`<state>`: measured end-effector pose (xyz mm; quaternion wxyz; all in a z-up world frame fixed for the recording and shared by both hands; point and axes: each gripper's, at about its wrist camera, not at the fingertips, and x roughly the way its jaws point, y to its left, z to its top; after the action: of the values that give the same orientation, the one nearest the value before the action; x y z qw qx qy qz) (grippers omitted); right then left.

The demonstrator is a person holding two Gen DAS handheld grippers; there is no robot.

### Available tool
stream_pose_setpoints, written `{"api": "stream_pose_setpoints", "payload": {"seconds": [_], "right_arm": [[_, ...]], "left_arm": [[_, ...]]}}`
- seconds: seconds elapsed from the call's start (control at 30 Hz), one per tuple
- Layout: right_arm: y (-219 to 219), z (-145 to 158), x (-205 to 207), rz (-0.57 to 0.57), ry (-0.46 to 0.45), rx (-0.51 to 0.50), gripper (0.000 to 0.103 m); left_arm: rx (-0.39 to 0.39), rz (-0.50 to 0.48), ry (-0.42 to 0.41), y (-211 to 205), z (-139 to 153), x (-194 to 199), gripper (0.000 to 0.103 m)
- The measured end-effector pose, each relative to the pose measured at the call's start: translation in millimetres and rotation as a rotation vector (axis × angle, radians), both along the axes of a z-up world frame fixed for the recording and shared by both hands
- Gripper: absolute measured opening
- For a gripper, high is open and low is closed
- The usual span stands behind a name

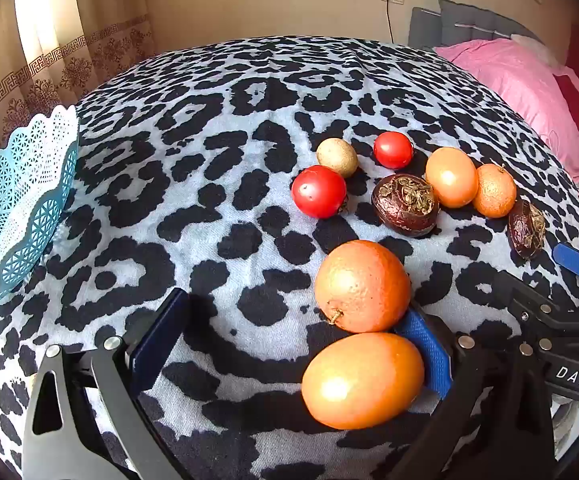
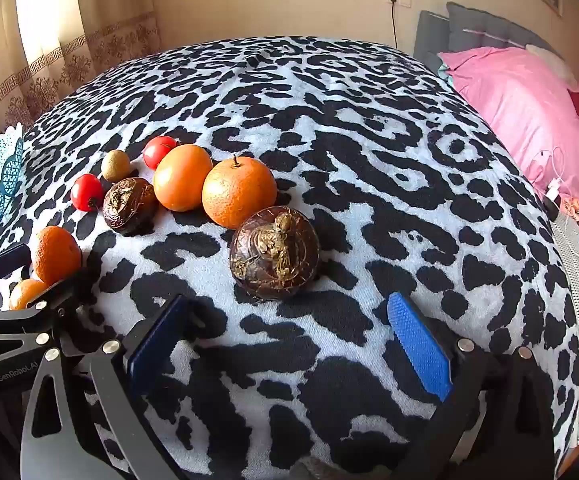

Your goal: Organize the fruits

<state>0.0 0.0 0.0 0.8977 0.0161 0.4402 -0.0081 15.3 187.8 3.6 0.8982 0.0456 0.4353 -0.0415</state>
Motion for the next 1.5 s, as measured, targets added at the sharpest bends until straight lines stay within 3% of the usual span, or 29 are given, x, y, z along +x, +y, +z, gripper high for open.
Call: {"api": "stream_pose_setpoints", "payload": {"seconds": [0.5, 0.9, 1.5], "right_arm": [[-0.5, 0.6, 0.1, -0.002, -0.001, -0.003, 0.098], [0.5, -1.7, -2.1, -0.003, -0.004, -0.002, 0.098], [-0.5, -1.2, 4.9, 0.007, 0.031, -0.002, 0.098]], "left_arm": [[-0.010, -0.006, 0.003, 2.7, -0.5, -2.2, 0.101], [-0.003, -0.072, 0.091, 2.5, 1.7, 5.4, 0.101], [0.009, -0.072, 0.053, 0.6, 0.6, 1.6, 0.101]]}}
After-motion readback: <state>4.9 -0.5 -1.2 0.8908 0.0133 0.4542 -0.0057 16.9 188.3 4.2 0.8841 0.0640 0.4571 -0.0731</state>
